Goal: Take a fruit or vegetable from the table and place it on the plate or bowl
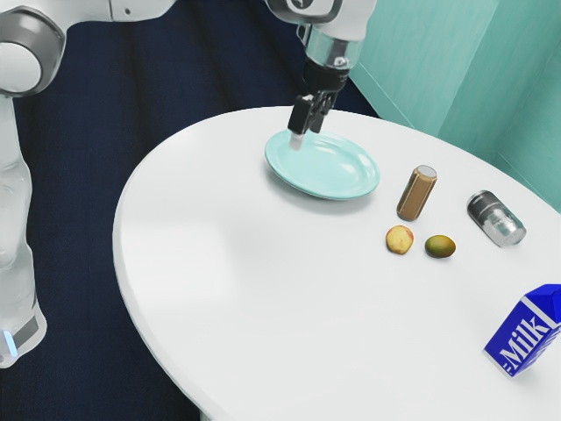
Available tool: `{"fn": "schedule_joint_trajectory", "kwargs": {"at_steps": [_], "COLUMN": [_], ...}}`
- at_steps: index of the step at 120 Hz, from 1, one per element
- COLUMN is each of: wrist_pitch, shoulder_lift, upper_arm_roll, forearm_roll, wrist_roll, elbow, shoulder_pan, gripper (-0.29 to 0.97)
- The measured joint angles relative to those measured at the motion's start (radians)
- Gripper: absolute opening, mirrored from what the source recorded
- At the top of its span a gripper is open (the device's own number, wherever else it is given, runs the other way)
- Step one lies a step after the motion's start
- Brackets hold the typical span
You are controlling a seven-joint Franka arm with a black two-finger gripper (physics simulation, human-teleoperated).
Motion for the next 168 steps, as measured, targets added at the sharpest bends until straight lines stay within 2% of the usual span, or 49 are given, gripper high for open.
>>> {"fn": "schedule_joint_trajectory", "kwargs": {"at_steps": [19,32,44,56,65,76,93,117,129,144,168], "wrist_pitch": [-0.001,-0.001,0.001,0.011,0.048,0.119,0.232,0.367,0.421,0.461,0.533], "shoulder_lift": [-0.002,-0.009,0.116,0.212,0.305,0.355,0.455,0.561,0.581,0.601,0.649], "upper_arm_roll": [-0.015,-0.013,-0.008,-0.008,-0.045,-0.129,-0.174,-0.203,-0.204,-0.205,-0.224], "forearm_roll": [-0.01,-0.011,-0.003,0.002,0.042,0.101,0.144,0.159,0.162,0.161,0.161], "wrist_roll": [0.033,0.08,0.169,0.311,0.45,0.608,0.822,1.117,1.241,1.373,1.538], "elbow": [0.002,0.003,0.171,0.267,0.341,0.362,0.368,0.376,0.381,0.382,0.39], "shoulder_pan": [0.021,-0.027,-0.058,0.011,0.058,0.051,0.068,0.103,0.14,0.188,0.187], "gripper": [0.68,0.68,0.68,0.68,0.68,0.68,0.68,0.68,0.68,0.68,0.68]}}
